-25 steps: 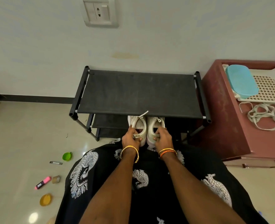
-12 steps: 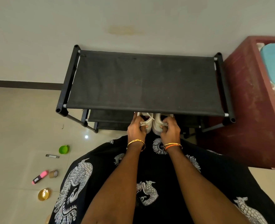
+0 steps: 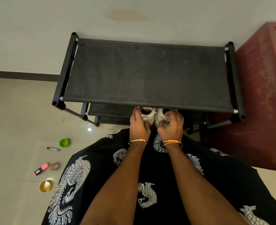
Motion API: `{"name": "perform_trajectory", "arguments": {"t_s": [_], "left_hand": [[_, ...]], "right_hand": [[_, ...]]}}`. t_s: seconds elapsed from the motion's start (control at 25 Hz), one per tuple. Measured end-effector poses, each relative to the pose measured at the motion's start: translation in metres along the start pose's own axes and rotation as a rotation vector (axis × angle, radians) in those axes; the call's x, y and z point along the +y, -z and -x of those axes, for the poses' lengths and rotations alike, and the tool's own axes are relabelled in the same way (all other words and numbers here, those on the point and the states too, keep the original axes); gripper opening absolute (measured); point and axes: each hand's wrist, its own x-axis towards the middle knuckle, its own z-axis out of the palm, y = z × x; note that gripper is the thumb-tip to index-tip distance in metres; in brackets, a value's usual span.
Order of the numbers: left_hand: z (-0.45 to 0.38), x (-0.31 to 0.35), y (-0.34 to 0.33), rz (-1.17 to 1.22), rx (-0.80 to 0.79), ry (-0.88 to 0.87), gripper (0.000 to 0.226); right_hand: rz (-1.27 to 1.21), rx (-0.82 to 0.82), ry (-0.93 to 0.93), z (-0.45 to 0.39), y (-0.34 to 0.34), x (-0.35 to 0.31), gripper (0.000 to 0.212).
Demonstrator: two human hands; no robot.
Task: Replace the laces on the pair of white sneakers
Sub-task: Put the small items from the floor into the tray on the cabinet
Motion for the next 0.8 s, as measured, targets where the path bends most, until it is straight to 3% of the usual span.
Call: {"name": "perform_trajectory", "arguments": {"t_s": [0.28,0.4,0.52,0.64,0.8], "left_hand": [[0.009,-0.012,-0.014,-0.041,0.154,0.008,0.064],[0.005,-0.011,-0.011,-0.071,0.152,0.028,0.068],[0.014,-0.001,0.014,-0.159,0.116,0.114,0.059],[0.042,0.013,0.048,-0.284,0.098,0.058,0.03],[0.057,0.054,0.095,-0.298,0.071,0.058,0.03]], "right_hand": [[-0.006,0.232,-0.031,0.005,-0.019,0.001,0.034],[0.05,0.233,-0.042,0.006,-0.016,-0.004,0.031],[0.114,0.149,0.02,0.016,-0.001,-0.013,0.026],[0.044,-0.064,0.145,0.036,0.023,-0.031,0.016],[0.068,-0.282,0.283,0.037,0.056,-0.086,0.017]]}}
